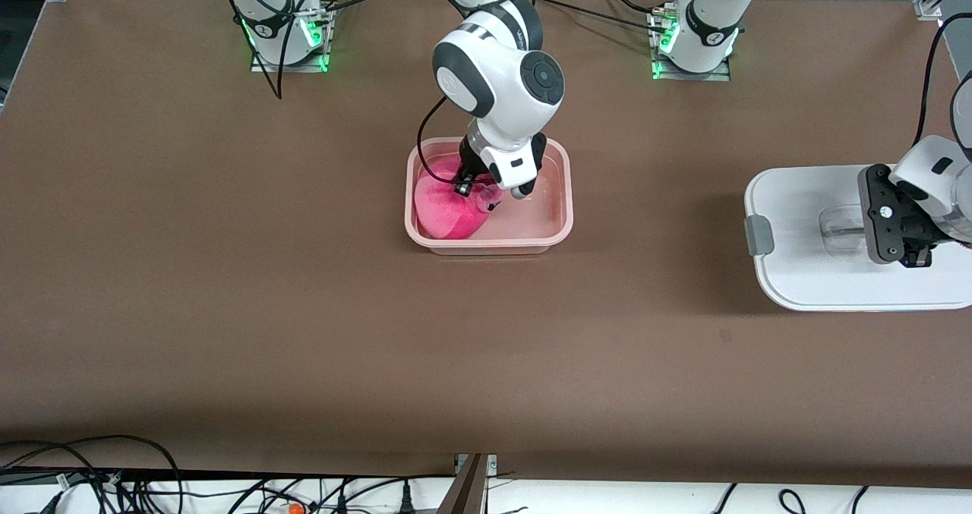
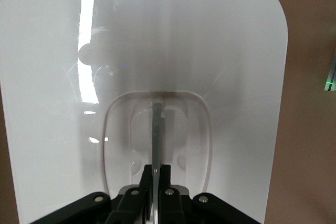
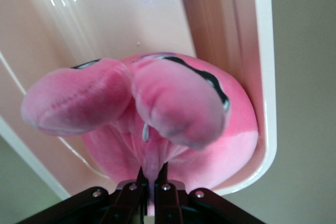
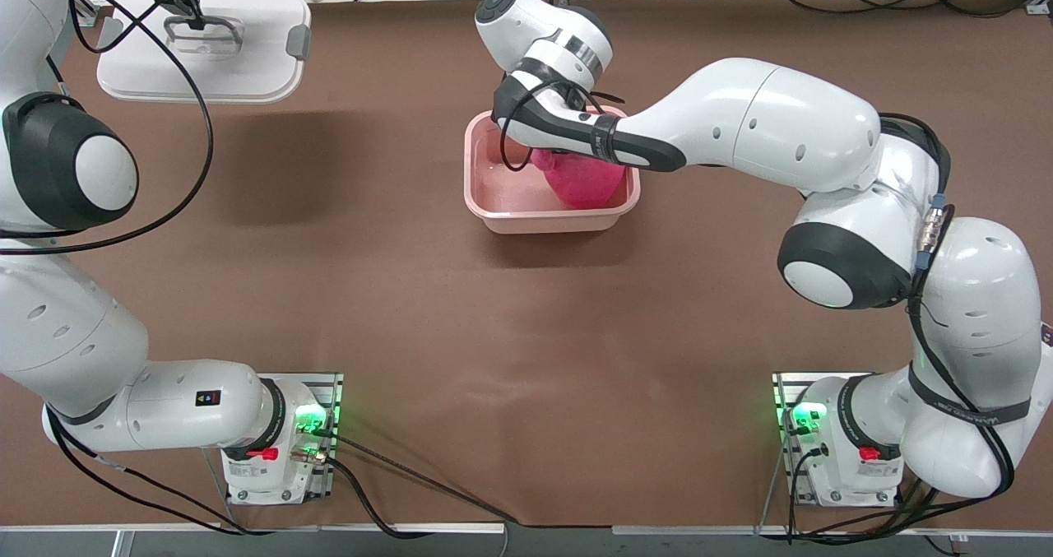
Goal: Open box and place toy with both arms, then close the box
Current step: 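Carry the toy into the pink box and lower it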
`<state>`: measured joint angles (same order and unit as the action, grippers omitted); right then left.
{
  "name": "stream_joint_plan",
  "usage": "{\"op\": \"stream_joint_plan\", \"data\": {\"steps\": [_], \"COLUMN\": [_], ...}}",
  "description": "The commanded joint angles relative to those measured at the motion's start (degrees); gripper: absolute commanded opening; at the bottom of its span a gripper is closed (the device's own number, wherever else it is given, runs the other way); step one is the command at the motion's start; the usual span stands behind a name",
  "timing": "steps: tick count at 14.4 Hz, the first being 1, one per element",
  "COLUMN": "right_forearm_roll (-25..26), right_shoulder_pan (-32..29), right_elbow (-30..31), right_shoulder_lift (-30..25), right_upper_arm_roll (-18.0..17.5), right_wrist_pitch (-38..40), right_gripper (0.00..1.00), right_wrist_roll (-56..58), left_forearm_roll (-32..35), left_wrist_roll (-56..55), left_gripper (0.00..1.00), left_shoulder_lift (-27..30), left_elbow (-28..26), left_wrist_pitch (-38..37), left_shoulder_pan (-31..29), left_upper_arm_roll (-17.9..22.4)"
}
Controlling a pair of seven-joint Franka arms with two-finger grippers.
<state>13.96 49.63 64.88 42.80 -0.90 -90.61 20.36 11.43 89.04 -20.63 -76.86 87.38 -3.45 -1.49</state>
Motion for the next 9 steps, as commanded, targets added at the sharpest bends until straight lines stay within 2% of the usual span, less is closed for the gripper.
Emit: {"op": "stream_joint_plan", "data": {"steps": [1,5,6,7,9], "right_forearm_roll": [0.5,0.5,0.5,0.5,0.0], "right_shoulder_pan": [0.8,2.0,2.6,2.7,2.9], "right_elbow": [-2.3,-2.3,-2.3,-2.2,-2.3], "right_shoulder_lift": [0.8,3.2,4.0,4.4,4.3], "right_upper_arm_roll": [0.8,0.7,0.7,0.6,0.5], "right_wrist_pitch": [-0.1,-4.4,-6.1,-7.9,-11.2], "right_gripper": [0.00,0.00,0.14,0.99,1.00], "right_wrist_roll": [0.1,-3.3,-5.1,-6.5,-9.3], "left_forearm_roll": [0.5,0.5,0.5,0.5,0.4], "left_wrist_roll": [0.3,0.3,0.3,0.3,0.3], "left_gripper": [0.00,0.00,0.00,0.00,0.00], "left_shoulder_lift": [0.3,0.3,0.3,0.3,0.3], "left_elbow": [0.5,0.5,0.5,0.5,0.5], "left_wrist_pitch": [-0.9,-0.9,-0.9,-0.9,-0.9], "left_shoulder_pan": [-0.4,-0.4,-0.4,-0.4,-0.5], "left_upper_arm_roll": [-0.4,-0.4,-0.4,-0.4,-0.4]}}
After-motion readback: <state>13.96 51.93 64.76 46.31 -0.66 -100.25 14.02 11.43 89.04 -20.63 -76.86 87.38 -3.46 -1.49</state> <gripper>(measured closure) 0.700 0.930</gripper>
